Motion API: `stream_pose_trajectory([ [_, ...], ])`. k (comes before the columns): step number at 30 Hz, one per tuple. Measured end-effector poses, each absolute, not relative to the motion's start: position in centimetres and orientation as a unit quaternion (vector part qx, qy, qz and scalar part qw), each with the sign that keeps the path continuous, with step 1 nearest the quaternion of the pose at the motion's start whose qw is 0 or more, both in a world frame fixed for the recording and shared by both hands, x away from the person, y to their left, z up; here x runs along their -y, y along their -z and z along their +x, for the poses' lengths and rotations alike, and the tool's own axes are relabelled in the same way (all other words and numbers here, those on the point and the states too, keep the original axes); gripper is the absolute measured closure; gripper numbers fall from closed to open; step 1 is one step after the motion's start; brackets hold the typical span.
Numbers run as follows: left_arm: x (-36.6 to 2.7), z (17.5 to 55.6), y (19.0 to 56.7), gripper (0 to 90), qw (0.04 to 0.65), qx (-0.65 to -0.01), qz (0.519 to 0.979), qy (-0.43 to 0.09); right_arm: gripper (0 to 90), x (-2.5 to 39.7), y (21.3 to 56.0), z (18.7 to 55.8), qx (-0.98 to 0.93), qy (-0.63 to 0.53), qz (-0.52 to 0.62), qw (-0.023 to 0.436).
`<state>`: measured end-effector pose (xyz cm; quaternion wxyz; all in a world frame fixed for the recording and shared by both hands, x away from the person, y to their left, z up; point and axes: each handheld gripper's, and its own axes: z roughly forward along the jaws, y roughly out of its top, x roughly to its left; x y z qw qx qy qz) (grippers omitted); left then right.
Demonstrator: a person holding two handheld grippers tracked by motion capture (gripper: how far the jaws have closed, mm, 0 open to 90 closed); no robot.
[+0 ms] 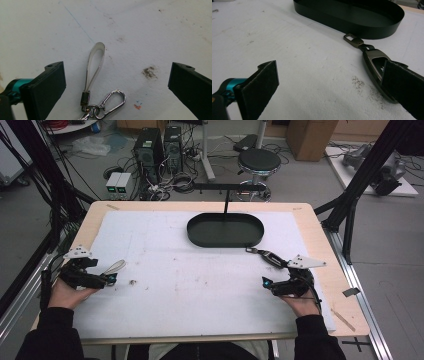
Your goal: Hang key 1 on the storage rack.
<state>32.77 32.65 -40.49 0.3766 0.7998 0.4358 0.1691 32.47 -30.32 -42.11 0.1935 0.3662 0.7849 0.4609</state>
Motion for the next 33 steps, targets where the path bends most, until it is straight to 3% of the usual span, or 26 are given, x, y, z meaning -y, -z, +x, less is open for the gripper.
stream_pose_trajectory([
  [9,-32.2,35.0,40.1,3.9,0.333,-0.436,0.821,-0.155,0.7,30.0,42.3,32.5,-0.793,-0.452,0.363,0.188],
  [14,-32.3,36.8,41.2,3.9,0.298,-0.457,0.83,-0.117,0.6,30.4,42.2,32.5,-0.783,-0.465,0.368,0.189],
  [21,-32.9,37.7,42.0,14.5,0.287,-0.47,0.83,-0.089,0.7,30.4,42.2,32.5,-0.785,-0.466,0.367,0.177],
  [27,-32.9,37.6,41.9,24.3,0.279,-0.468,0.833,-0.099,0.7,30.4,42.3,32.5,-0.784,-0.466,0.369,0.176],
  [32,-32.7,37.5,42.2,34.0,0.25,-0.469,0.839,-0.111,0.7,30.6,42.0,32.3,-0.777,-0.472,0.37,0.19],
  [33,-32.6,37.6,42.3,40.7,0.25,-0.467,0.841,-0.111,0.7,30.6,42.0,32.3,-0.775,-0.474,0.37,0.194],
])
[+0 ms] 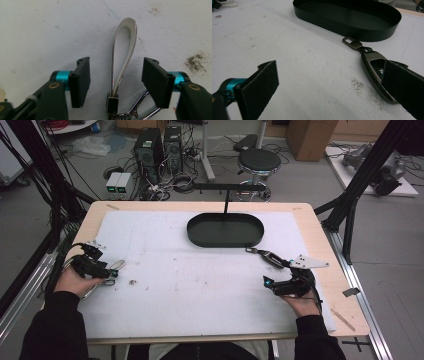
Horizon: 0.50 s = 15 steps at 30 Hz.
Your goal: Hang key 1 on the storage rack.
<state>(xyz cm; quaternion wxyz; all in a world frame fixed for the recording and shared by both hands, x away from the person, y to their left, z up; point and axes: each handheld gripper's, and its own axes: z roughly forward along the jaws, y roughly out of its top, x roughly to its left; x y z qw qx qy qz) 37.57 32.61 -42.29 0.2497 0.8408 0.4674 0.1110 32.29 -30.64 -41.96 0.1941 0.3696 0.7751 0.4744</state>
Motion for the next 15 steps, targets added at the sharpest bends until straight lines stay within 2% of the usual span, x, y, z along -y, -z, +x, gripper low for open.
stream_pose_trajectory([
  [4,-32.62,37.53,42.32,53.4,0.25,-0.468,0.84,-0.116,0.7,30.62,42.0,32.3,-0.777,-0.472,0.369,0.193],
  [7,-32.8,37.38,42.21,75.7,0.247,-0.461,0.844,-0.122,0.7,30.61,42.0,32.29,-0.777,-0.472,0.369,0.192],
  [9,-32.66,37.27,42.19,82.4,0.241,-0.455,0.848,-0.131,0.7,30.61,42.0,32.28,-0.777,-0.472,0.369,0.192],
  [11,-32.43,37.18,42.21,85.6,0.238,-0.448,0.851,-0.138,0.7,30.61,42.01,32.28,-0.777,-0.472,0.37,0.191],
  [15,-32.31,37.03,42.04,86.2,0.233,-0.443,0.852,-0.154,0.7,30.61,42.0,32.2,-0.778,-0.471,0.37,0.192],
])
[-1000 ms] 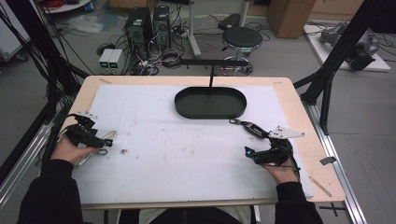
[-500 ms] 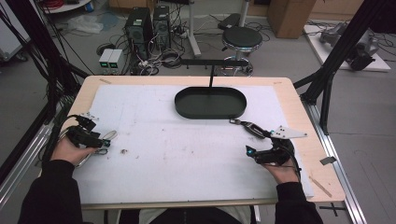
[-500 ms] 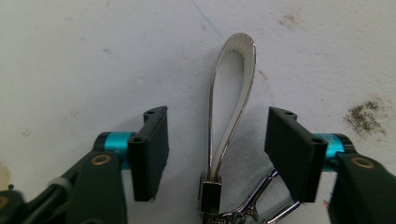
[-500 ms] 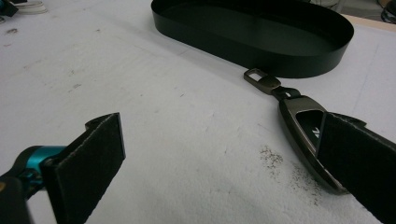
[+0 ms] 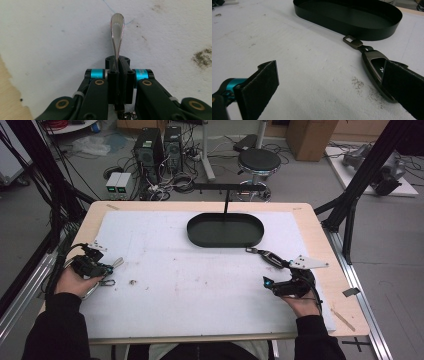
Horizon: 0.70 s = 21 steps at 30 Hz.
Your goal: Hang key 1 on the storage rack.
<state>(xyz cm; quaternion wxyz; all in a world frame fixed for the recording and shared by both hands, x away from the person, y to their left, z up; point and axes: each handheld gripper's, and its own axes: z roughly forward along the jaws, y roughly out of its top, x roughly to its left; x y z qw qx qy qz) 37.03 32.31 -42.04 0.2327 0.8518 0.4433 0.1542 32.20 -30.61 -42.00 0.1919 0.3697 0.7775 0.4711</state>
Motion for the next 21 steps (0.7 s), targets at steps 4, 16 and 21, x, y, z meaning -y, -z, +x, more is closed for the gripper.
stream_pose_trajectory([
  [4,-32.9,36.7,41.2,86.2,0.272,-0.443,0.84,-0.154,0.7,30.6,42.1,32.2,-0.778,-0.469,0.371,0.191],
  [16,-33.7,35.9,38.5,86.5,0.372,-0.447,0.798,-0.159,0.7,30.5,42.2,32.2,-0.78,-0.468,0.369,0.191],
  [21,-32.9,35.9,36.4,86.4,0.387,-0.429,0.799,-0.165,0.7,30.5,42.2,32.2,-0.781,-0.465,0.371,0.19],
])
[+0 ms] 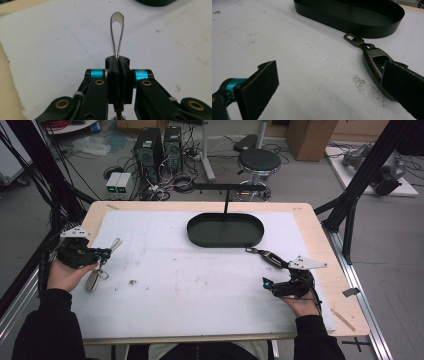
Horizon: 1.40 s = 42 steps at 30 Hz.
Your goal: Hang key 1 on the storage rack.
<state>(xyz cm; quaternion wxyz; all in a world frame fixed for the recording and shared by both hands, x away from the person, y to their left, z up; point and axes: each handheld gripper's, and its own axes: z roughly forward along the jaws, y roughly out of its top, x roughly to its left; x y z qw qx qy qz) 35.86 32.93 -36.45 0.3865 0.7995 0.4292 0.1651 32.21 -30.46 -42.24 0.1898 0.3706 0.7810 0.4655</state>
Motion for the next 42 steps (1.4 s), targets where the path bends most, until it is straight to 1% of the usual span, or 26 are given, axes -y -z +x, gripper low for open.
stream_pose_trajectory([
  [1,-32.3,35.9,35.4,86.4,0.396,-0.417,0.801,-0.169,0.7,30.5,42.3,32.2,-0.781,-0.466,0.371,0.19],
  [3,-31.8,36.0,34.6,86.5,0.4,-0.407,0.804,-0.17,0.7,30.5,42.2,32.2,-0.781,-0.466,0.37,0.189],
  [6,-31.2,36.3,34.0,86.3,0.4,-0.407,0.804,-0.168,0.7,30.5,42.2,32.2,-0.781,-0.467,0.369,0.189],
  [15,-29.4,37.3,30.8,86.6,0.447,-0.381,0.792,-0.169,0.7,30.6,42.4,32.3,-0.783,-0.465,0.369,0.188],
  [17,-29.2,37.4,30.5,86.6,0.445,-0.378,0.794,-0.172,0.7,30.6,42.4,32.3,-0.782,-0.466,0.368,0.187],
  [22,-27.6,38.4,28.8,86.6,0.464,-0.366,0.787,-0.181,0.7,30.6,42.4,32.3,-0.782,-0.468,0.366,0.187],
  [33,-25.1,40.0,26.9,86.8,0.473,-0.342,0.79,-0.186,0.7,30.6,42.4,32.3,-0.784,-0.47,0.362,0.185],
  [38,-24.1,41.5,26.4,86.8,0.455,-0.343,0.8,-0.187,0.7,30.6,42.4,32.3,-0.784,-0.47,0.361,0.184],
  [42,-23.9,41.9,26.0,86.8,0.457,-0.344,0.798,-0.192,0.7,30.6,42.5,32.3,-0.784,-0.472,0.361,0.181],
])
